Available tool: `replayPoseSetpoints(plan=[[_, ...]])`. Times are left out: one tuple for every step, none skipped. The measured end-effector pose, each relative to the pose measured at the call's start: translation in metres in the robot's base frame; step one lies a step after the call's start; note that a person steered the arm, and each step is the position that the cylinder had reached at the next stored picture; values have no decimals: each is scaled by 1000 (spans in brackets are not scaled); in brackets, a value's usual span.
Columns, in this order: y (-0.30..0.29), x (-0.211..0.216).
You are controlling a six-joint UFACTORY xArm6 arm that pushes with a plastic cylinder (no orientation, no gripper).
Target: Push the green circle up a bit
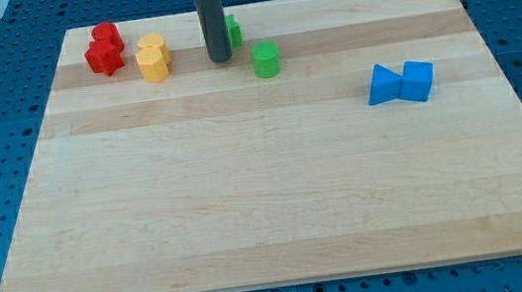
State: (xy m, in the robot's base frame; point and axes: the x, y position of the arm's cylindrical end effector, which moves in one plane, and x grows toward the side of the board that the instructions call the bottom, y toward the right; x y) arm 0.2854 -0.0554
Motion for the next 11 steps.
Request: replayPoseSetpoints(plan=[[13, -24], [13, -26], [6, -16], [-26, 29], [-28, 92], [35, 136], [51, 141], [62, 128], [93, 115], [97, 110], [97, 92]])
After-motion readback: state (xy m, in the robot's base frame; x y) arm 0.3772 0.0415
